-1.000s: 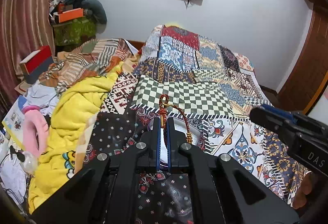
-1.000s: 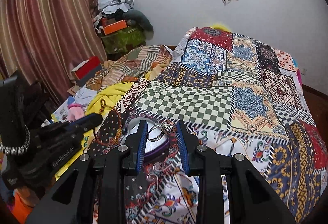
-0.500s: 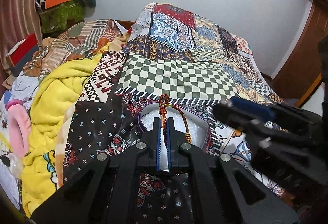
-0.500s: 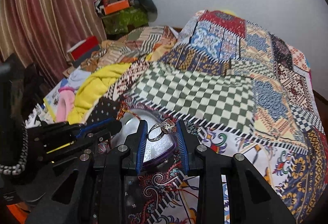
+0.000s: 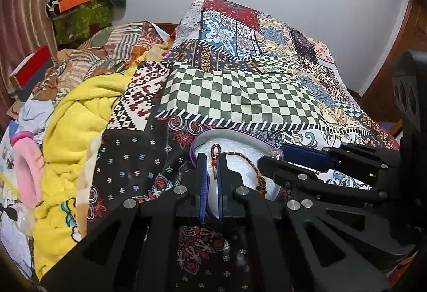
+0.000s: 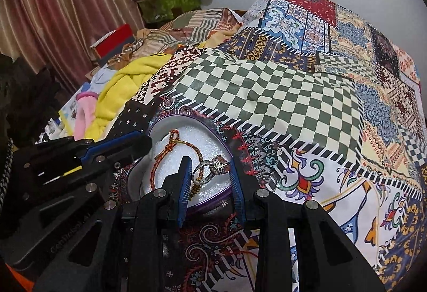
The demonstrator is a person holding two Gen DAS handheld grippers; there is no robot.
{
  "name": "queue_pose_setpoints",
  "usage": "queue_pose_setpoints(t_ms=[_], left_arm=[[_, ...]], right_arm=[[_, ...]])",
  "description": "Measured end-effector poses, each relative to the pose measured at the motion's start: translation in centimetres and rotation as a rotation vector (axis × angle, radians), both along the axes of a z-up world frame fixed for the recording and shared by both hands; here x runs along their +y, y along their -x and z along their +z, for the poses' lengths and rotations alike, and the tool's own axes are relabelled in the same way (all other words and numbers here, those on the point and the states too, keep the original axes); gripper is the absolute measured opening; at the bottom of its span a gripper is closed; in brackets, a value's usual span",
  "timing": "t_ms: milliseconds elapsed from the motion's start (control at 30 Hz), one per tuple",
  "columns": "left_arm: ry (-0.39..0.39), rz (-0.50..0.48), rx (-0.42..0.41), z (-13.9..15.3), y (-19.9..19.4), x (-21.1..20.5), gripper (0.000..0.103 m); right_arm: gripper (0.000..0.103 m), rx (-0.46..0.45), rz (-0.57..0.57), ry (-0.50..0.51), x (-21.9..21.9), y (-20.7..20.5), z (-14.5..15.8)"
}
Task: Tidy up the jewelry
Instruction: 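Drop the silver ring into the purple tin with the right tool while the left carries the bracelet, then open the left tool to drop the red bracelet into the tin, then move both tools back over the quilt toward the remaining jewelry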
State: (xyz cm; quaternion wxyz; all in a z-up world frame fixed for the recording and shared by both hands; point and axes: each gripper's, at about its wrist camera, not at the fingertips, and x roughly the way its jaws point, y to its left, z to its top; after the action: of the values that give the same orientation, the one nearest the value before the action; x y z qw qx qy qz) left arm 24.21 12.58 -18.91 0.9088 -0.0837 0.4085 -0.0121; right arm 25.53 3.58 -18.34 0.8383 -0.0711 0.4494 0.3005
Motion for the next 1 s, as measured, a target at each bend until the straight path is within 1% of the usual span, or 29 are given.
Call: queue_pose_setpoints(t_ms=[100,167,300,400,467,500,567,633,700,733,767,833,1000], left_arm=[[-0.003,0.007,-0.004,0.5,0.4,0.1,0.003],[-0.011,0.013,-0.011,1.0,0.8,0.2,0.006],[-0.030,0.018,-0.029,2.2,1.8,-0.2,0.009],[-0.046,0.017,-0.050,3.4,2.7,-0.6,0.019],[-0.059,0.018,-0.071,4.3,3.4,-1.0,0.032],[-0.065,0.017,-0.081,4.7,3.7,-1.2,0.035],[-0.074,0.012,-0.095,5.5,4.4,-1.7,0.036],[-0.076,0.004,-0.105,6.2,4.9,-2.2,0.037],[-0.080,-0.005,-0.117,6.9,5.5,-2.8,0.040],[-0.082,-0.009,-0.123,7.2,5.8,-3.1,0.044],[-0.086,-0.016,-0.132,7.5,6.2,-3.7,0.047],[-0.090,-0.029,-0.141,8.0,6.7,-4.4,0.050],[-0.093,-0.065,-0.146,8.4,7.8,-6.5,0.055]], right_arm=[[0.026,-0.005,0.006,0.014,0.0,0.2,0.4],[0.026,-0.005,0.003,0.007,-0.3,0.4,0.9],[0.034,-0.019,-0.018,-0.010,-1.5,0.9,2.2],[0.035,-0.048,-0.042,-0.014,-2.7,1.5,3.6],[0.035,-0.060,-0.061,-0.024,-3.7,2.0,4.7],[0.035,-0.069,-0.070,-0.028,-4.2,2.2,5.2],[0.036,-0.098,-0.095,-0.029,-5.4,2.9,6.4],[0.041,-0.127,-0.114,-0.021,-6.3,3.5,7.2],[0.049,-0.156,-0.133,-0.017,-7.4,4.4,8.0],[0.050,-0.166,-0.141,-0.015,-7.9,4.8,8.3],[0.051,-0.176,-0.151,-0.015,-8.5,5.2,8.5],[0.051,-0.184,-0.167,-0.011,-9.6,5.8,8.8],[0.051,-0.175,-0.224,-0.013,-12.6,6.7,8.9]])
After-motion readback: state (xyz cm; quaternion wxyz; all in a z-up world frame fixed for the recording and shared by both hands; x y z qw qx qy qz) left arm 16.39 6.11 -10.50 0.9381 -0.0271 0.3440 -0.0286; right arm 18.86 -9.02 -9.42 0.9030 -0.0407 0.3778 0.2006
